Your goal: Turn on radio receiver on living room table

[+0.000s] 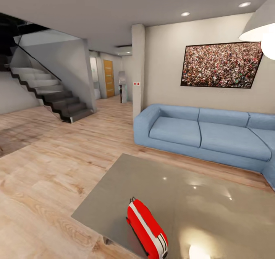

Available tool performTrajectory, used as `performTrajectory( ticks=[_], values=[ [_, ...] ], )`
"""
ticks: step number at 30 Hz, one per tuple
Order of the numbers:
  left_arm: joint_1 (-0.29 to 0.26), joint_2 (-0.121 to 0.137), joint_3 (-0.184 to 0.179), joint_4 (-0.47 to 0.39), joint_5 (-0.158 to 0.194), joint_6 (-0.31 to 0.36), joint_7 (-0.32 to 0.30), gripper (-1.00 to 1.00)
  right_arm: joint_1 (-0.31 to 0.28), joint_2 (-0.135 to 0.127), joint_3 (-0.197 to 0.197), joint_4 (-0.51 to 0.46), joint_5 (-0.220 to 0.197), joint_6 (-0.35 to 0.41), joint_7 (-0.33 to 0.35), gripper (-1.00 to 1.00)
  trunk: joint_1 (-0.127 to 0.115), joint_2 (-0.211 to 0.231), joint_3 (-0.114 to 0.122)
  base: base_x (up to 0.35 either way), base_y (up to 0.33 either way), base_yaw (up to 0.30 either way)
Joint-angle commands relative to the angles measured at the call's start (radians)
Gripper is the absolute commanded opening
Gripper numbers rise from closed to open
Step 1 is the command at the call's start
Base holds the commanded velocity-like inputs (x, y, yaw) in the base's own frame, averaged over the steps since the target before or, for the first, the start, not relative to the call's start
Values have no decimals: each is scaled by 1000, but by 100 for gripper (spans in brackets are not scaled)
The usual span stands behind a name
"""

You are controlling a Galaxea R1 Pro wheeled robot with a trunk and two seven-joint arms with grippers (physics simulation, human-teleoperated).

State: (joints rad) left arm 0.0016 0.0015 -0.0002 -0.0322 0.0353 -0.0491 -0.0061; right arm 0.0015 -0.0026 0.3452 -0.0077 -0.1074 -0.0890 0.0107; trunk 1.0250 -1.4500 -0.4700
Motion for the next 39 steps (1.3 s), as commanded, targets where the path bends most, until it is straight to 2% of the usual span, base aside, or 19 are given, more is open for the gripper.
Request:
performTrajectory(
  ticks=[1, 10, 26, 39],
  values=[
    [0, 0, -1, 0, 0, 0, 0, 100, 0, 0, 0, 0, 0, 0, 0, 100, 0, 0, 0, 0, 0, -286],
    [0, 0, -1, 0, 0, 0, -1, 100, 0, 1, 0, 0, 0, 0, 0, 100, 0, 0, 0, 11, 6, -272],
    [0, 2, -1, 0, 1, 0, -2, 100, 0, 4, 0, 0, 0, 0, -1, 100, 0, 0, 0, 251, 101, -35],
    [0, 2, -1, 0, 2, 0, -2, 100, 0, 4, 0, 0, 0, 0, -1, 100, 0, 0, 0, 6, 1, -266]
  ],
)
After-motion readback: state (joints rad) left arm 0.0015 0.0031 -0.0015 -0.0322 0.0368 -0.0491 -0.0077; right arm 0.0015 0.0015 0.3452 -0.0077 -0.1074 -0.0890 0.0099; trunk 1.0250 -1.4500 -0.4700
